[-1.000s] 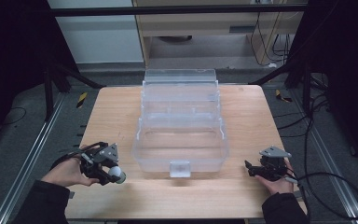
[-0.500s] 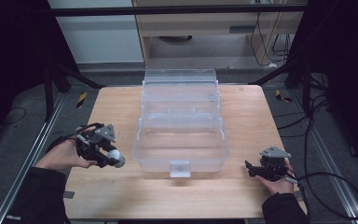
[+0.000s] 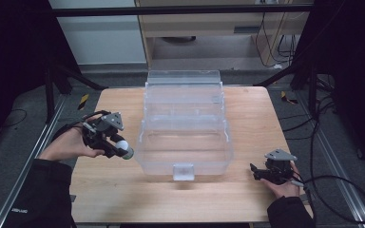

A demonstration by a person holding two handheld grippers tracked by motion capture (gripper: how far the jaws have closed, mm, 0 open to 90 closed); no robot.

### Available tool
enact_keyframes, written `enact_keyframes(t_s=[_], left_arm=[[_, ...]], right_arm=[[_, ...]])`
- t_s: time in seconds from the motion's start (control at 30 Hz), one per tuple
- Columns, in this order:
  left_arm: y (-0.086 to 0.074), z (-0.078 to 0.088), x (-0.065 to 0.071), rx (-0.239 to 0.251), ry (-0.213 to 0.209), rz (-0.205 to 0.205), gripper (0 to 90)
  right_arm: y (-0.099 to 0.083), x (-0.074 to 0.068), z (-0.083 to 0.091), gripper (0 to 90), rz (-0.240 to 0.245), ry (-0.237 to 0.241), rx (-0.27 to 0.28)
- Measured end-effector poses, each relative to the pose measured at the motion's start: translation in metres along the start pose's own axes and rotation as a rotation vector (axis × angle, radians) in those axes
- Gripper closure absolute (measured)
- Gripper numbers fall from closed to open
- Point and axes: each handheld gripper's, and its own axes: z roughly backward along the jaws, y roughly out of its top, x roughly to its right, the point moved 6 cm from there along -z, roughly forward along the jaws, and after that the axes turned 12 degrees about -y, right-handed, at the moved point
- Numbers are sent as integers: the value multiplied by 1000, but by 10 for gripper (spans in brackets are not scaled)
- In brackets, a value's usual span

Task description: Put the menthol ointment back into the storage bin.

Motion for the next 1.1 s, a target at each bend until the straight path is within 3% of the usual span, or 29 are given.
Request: enact_keyframes(t_s=[0.47, 1.1], left_arm=[[24, -12, -8, 3, -15, -19, 500], [36, -41, -18, -22, -37, -26, 500]], right_arm=[[1, 1, 0, 137, 0, 0, 9], [1, 1, -1, 137, 4, 3, 13]])
